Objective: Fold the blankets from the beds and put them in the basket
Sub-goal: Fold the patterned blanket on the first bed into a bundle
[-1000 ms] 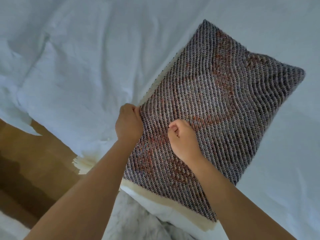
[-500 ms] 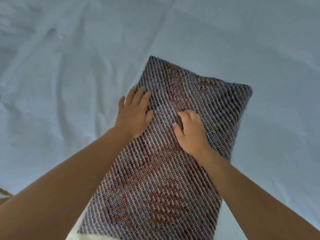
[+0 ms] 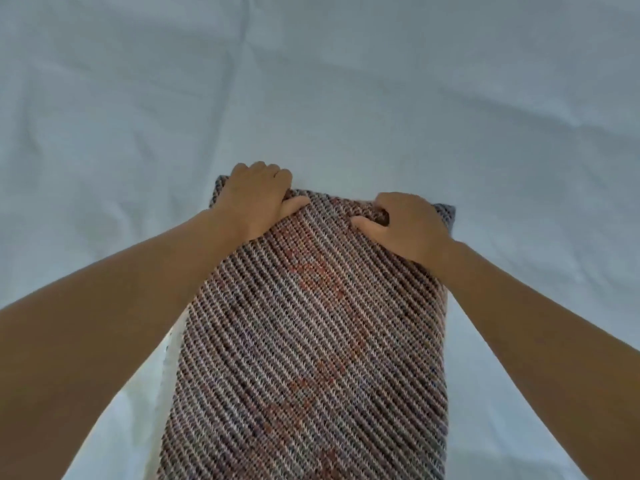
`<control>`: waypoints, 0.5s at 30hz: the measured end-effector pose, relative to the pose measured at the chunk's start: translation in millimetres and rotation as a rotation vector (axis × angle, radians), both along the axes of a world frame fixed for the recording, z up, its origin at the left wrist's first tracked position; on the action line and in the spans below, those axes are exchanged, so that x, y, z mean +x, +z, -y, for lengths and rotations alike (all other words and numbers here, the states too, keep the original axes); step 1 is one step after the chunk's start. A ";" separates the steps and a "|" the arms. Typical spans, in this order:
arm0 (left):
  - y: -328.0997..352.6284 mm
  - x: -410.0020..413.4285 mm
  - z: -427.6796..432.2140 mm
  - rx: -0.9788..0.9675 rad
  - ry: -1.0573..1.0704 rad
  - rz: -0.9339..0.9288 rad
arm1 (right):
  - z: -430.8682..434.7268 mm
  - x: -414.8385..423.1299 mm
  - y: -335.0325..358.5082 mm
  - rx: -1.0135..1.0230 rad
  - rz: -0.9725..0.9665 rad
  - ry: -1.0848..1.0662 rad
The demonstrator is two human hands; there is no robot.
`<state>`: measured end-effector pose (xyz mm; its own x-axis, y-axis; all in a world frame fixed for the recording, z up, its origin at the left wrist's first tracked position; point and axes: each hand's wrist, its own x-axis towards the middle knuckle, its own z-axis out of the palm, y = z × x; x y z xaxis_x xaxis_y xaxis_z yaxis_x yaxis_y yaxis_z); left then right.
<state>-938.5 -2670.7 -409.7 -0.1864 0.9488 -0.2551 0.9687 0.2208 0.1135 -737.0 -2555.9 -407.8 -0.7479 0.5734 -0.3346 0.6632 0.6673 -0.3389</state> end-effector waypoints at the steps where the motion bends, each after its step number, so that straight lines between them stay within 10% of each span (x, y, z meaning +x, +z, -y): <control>1: -1.0 -3.5 -1.8 -0.025 -0.024 0.026 | -7.4 -0.3 3.7 -0.062 0.065 0.034; 8: -13.8 -27.2 -10.5 -0.160 -0.083 -0.015 | -73.6 20.2 8.9 -0.377 0.608 0.051; 15: -33.1 -26.0 -15.7 -0.039 0.095 0.022 | -80.5 31.7 -26.1 0.032 0.437 0.060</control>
